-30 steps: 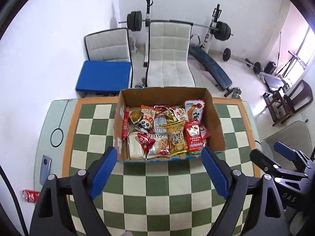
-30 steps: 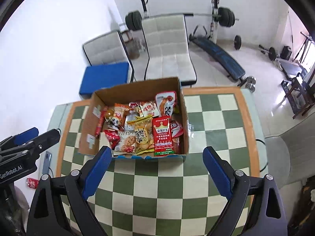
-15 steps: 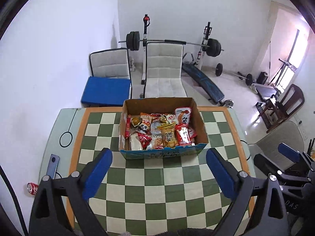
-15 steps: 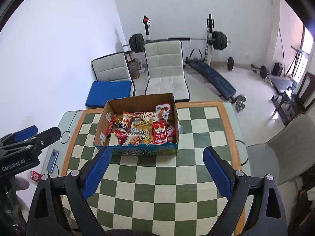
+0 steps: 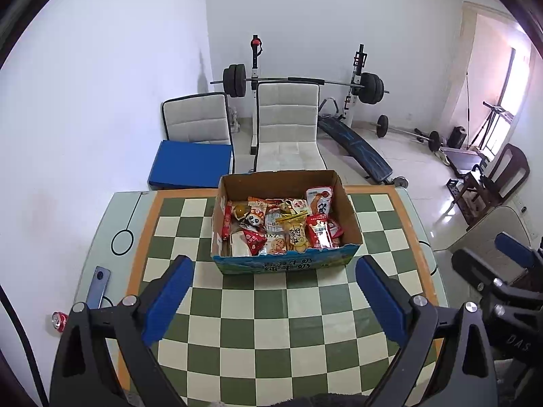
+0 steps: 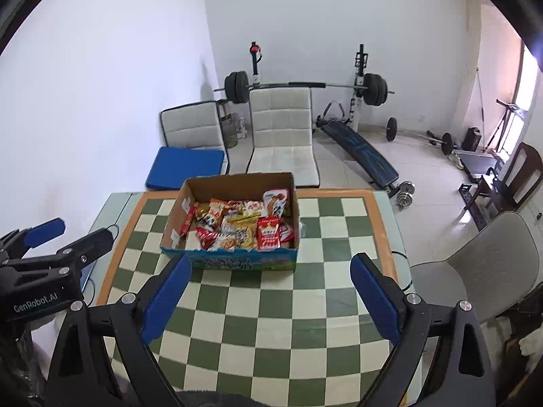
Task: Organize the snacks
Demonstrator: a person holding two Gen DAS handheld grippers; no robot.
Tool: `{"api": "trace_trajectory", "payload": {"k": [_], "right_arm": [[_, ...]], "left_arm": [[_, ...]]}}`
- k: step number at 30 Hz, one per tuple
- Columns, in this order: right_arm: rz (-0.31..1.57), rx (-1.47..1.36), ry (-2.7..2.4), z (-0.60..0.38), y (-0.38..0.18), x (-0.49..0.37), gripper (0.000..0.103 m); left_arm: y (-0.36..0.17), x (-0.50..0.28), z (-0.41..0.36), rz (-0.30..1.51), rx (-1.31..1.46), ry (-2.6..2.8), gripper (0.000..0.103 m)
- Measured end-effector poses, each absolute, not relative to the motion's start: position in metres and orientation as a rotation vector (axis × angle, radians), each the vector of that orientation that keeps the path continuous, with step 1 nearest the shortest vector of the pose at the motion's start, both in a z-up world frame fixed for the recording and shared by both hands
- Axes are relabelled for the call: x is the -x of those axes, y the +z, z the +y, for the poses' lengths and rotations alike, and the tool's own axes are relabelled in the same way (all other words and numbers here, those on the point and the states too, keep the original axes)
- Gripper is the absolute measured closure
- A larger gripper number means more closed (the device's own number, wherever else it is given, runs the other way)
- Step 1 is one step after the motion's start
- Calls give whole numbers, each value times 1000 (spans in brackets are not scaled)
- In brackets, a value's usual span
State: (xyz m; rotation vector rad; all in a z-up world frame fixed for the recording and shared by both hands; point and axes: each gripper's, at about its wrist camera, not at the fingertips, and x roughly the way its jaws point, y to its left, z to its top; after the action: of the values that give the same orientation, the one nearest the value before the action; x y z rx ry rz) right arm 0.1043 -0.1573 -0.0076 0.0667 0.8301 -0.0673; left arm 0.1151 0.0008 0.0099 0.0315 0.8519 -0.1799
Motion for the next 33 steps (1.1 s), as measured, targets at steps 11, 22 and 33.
{"api": "trace_trajectory", "payload": {"k": [11, 22, 33], "right_arm": [[798, -68, -127, -162, -27, -124, 6], [808, -69, -118, -159, -39, -136, 5], [816, -79, -125, -161, -47, -143, 5]], "left_arm": [[-12, -131, -1, 859, -41, -112, 5], [-15, -141, 1, 838, -43, -68, 5], [-18, -143, 1, 843, -45, -65, 5]]}}
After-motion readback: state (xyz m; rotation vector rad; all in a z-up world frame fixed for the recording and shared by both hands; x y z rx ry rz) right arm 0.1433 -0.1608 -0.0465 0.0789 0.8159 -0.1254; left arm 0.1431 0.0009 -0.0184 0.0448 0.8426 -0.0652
